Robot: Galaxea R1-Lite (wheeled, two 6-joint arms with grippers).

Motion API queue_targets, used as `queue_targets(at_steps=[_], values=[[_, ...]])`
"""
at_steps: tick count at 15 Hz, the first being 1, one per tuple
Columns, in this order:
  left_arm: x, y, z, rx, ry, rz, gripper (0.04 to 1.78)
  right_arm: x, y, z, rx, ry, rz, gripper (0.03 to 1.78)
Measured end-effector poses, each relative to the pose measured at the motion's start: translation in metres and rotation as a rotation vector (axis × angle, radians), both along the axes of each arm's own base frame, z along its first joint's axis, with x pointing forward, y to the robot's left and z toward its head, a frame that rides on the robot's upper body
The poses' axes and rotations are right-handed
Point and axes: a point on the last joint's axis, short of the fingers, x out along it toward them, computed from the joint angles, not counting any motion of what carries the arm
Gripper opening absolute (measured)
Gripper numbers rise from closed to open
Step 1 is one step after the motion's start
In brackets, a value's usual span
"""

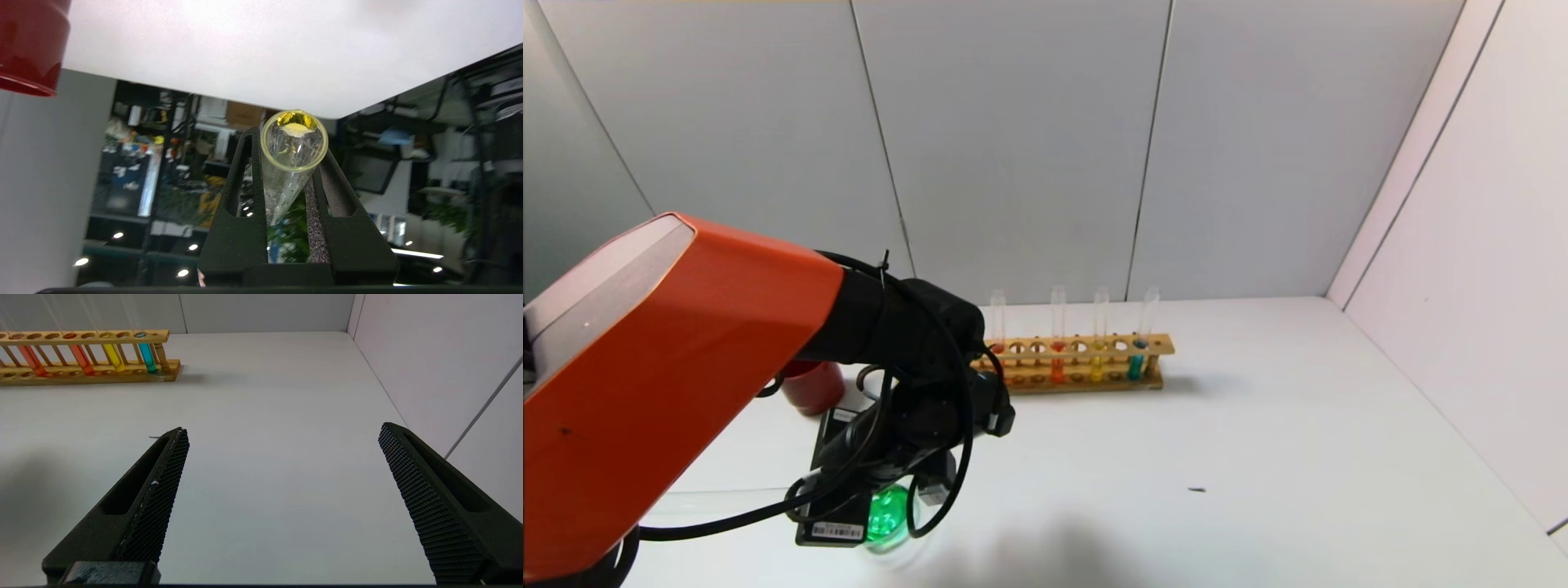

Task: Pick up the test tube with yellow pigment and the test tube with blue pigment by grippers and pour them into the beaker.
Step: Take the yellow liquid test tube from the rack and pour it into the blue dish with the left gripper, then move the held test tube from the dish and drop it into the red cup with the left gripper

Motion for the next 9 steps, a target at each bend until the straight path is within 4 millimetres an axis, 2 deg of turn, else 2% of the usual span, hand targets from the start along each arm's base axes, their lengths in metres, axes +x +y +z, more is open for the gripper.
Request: queue_targets(at_steps=[5, 9], values=[[0.001, 0.0, -0.003, -0.146, -0.121, 0.16, 0.32, 0.0, 0.0, 0.0, 0.0, 0.0, 0.0, 1.7], [-0.002, 0.011, 0.013, -0.31, -0.28, 0.207, 0.32, 0.0, 0.0, 0.0, 0.0, 0.0, 0.0, 1.7]])
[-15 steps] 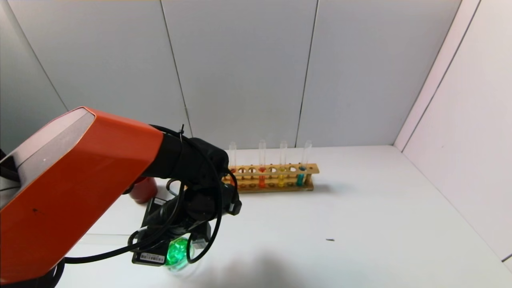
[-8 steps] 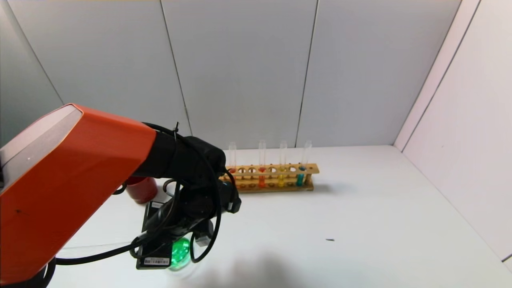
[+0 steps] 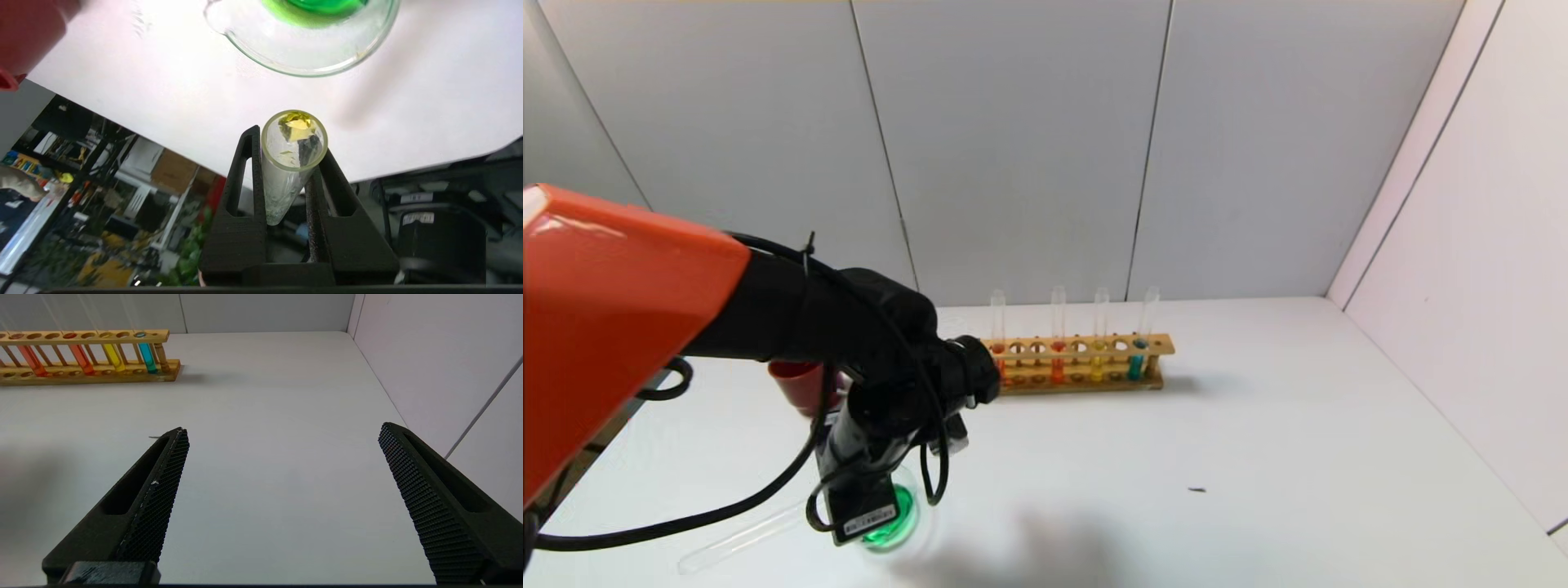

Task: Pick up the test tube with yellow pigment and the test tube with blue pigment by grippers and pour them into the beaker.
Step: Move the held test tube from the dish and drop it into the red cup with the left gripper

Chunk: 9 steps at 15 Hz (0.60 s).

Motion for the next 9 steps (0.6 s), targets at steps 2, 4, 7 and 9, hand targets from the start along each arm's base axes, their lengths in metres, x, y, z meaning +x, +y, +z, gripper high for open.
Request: queue_targets(at_steps=[2, 4, 7, 9], values=[[-0.002, 0.01, 0.014, -0.083, -0.106, 0.026, 0.32, 0.0, 0.0, 0.0, 0.0, 0.0, 0.0, 1.7], [-0.002, 0.024, 0.029, -0.166, -0.202, 0.075, 0.32, 0.0, 0.0, 0.0, 0.0, 0.0, 0.0, 1.7], [0.003, 0.044, 0.049, -0.31, -0.361, 0.179, 0.32, 0.0, 0.0, 0.0, 0.0, 0.0, 0.0, 1.7], [0.004, 0.057, 0.059, -0.387, -0.463, 0.235, 0.32, 0.0, 0.0, 0.0, 0.0, 0.0, 0.0, 1.7]])
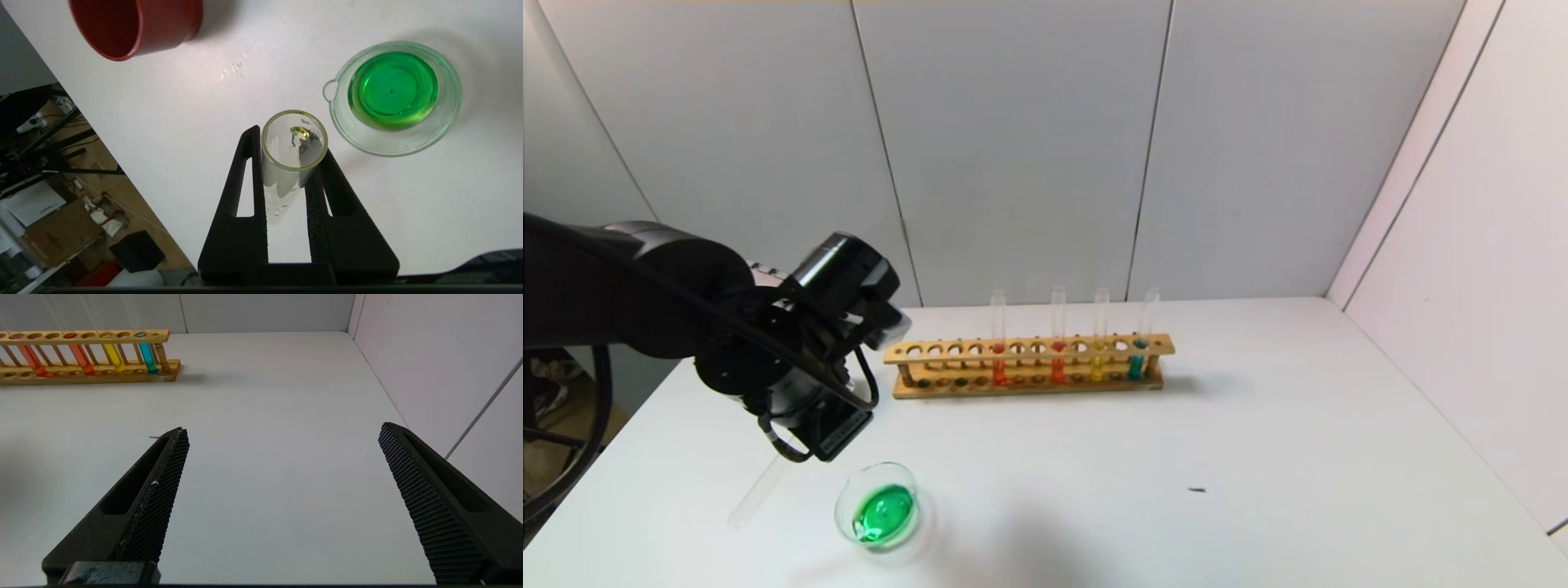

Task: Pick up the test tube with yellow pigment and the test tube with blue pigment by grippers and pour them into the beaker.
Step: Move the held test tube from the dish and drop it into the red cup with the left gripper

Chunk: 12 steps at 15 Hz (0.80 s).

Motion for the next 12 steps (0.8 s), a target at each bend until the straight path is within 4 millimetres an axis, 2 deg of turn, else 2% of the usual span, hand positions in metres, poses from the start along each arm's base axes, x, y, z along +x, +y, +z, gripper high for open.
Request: queue_targets(at_steps=[5, 9, 12], values=[[0.011, 0.026, 0.025, -0.128, -0.246, 0.099, 0.32, 0.0, 0.0, 0.0, 0.0, 0.0, 0.0, 1.7], [0.031, 0.048, 0.047, -0.222, -0.481, 0.169, 0.32, 0.0, 0.0, 0.0, 0.0, 0.0, 0.0, 1.7], [0.049, 0.069, 0.054, -0.271, -0.602, 0.214, 0.32, 0.0, 0.0, 0.0, 0.0, 0.0, 0.0, 1.7]])
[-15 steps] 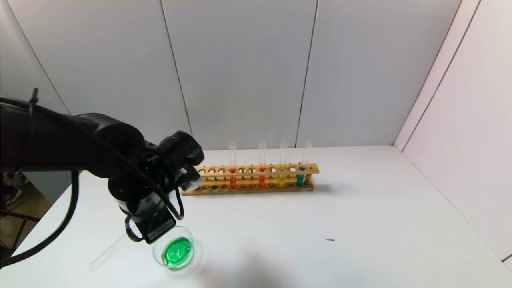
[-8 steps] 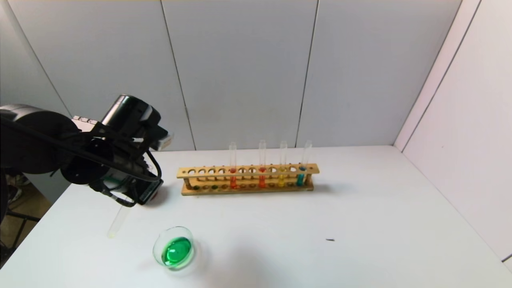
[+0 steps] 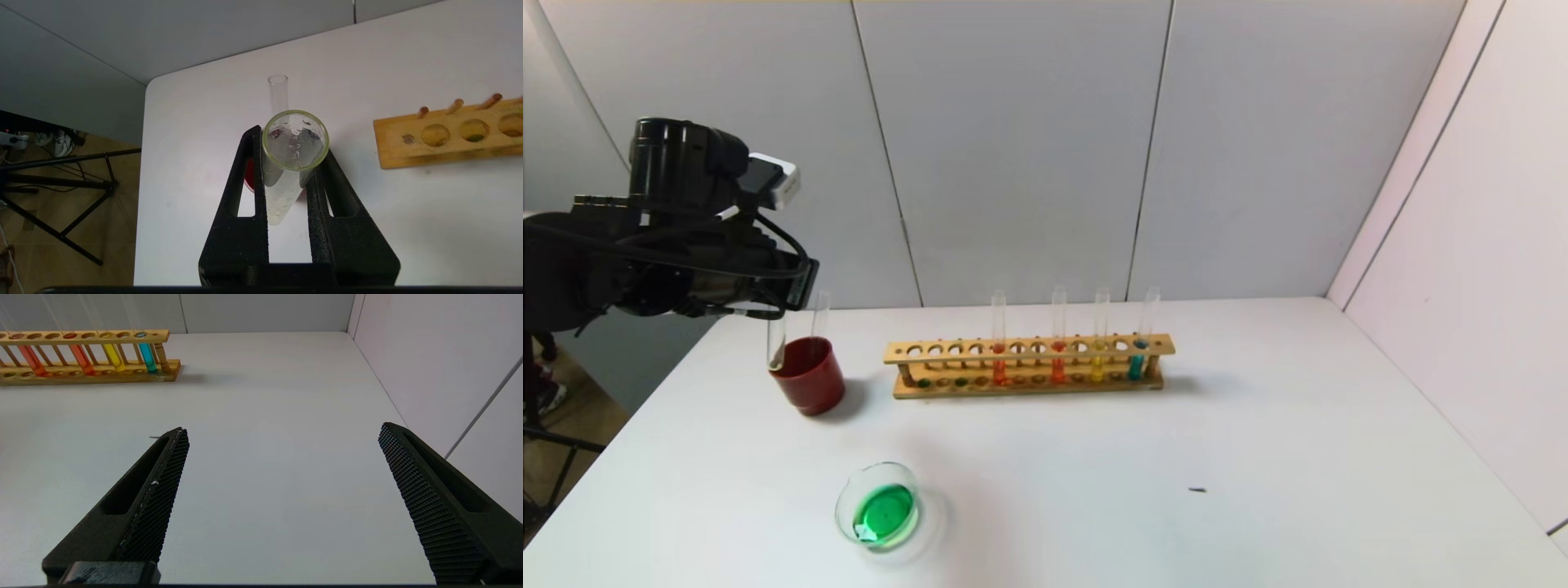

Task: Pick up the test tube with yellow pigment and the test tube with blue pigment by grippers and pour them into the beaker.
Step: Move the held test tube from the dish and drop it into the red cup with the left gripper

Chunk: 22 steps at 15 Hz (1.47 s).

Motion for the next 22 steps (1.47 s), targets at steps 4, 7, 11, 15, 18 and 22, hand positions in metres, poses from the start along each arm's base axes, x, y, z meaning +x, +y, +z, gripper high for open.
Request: queue_targets(at_steps=[4, 7, 11, 15, 18, 22], values=[[0.021, 0.02, -0.003, -0.038, -0.064, 0.077, 0.32, 0.0, 0.0, 0.0, 0.0, 0.0, 0.0, 1.7], [0.032, 0.026, -0.011, -0.046, -0.08, 0.095, 0.32, 0.0, 0.0, 0.0, 0.0, 0.0, 0.0, 1.7], [0.041, 0.031, -0.028, -0.08, -0.055, 0.096, 0.32, 0.0, 0.0, 0.0, 0.0, 0.0, 0.0, 1.7], [0.042, 0.032, -0.043, -0.084, -0.047, 0.096, 0.32, 0.0, 0.0, 0.0, 0.0, 0.0, 0.0, 1.7], [0.041, 0.032, -0.056, -0.085, -0.039, 0.092, 0.32, 0.0, 0.0, 0.0, 0.0, 0.0, 0.0, 1.7], [0.043, 0.031, -0.073, -0.087, -0.039, 0.087, 0.32, 0.0, 0.0, 0.0, 0.0, 0.0, 0.0, 1.7]])
